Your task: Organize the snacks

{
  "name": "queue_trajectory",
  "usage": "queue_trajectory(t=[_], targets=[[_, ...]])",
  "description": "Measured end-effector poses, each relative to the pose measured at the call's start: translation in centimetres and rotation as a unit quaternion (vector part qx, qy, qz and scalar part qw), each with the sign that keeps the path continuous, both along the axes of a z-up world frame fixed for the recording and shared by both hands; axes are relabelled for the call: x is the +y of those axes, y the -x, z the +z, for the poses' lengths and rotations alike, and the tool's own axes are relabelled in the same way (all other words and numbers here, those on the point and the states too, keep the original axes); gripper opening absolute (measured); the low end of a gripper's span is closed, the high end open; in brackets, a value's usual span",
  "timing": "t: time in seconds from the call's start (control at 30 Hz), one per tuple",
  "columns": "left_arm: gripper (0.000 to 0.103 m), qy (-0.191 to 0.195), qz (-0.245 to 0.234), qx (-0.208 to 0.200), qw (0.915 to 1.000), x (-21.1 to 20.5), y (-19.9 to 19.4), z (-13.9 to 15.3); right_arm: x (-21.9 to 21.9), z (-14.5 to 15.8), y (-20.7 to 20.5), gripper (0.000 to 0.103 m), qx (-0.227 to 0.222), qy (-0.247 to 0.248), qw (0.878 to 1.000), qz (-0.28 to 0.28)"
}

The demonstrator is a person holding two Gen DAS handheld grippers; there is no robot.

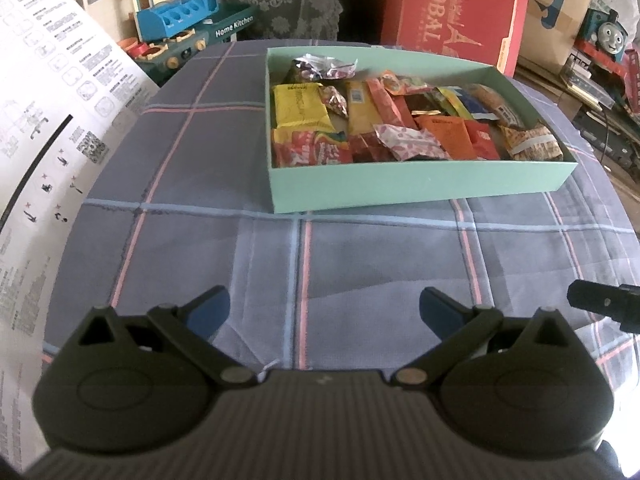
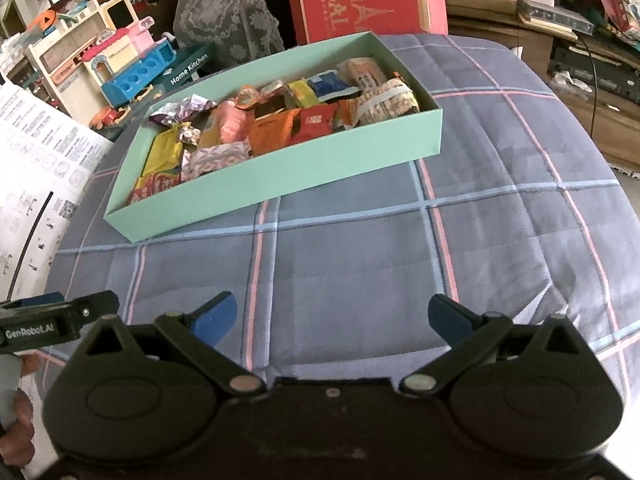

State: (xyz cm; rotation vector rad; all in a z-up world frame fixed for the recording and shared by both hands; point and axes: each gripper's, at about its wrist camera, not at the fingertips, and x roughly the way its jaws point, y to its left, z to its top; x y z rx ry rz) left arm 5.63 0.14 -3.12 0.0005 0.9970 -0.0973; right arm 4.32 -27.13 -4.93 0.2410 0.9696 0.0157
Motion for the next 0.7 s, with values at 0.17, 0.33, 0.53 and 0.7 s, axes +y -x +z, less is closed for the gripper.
queue_trajectory(t=[0.17, 0.33, 0.53, 0.7], targets=[[0.103, -0.002, 0.005, -0.001, 1.0, 0.17, -0.18, 0.23, 0.12, 0.11, -0.25, 0.103, 0.002, 0.003, 1.0, 0.004], [0.103, -0.004, 0.009, -0.002, 0.9999, 0.3, -0.32, 0.38, 0.07, 0.33, -0.52, 0.103, 0.0, 0.005, 1.0, 0.006], [0.103, -0.005, 0.014, -0.003, 0.9999, 0.44, -0.37, 0.43, 0.1, 0.29, -0.72, 0.103, 0.001, 0.007, 1.0, 0.005], [0.103, -0.006, 0.013, -0.003, 0.9999, 0.49, -0.42, 0.51, 0.13, 0.33, -0.81, 0.103, 0.002, 0.008, 1.0, 0.006]])
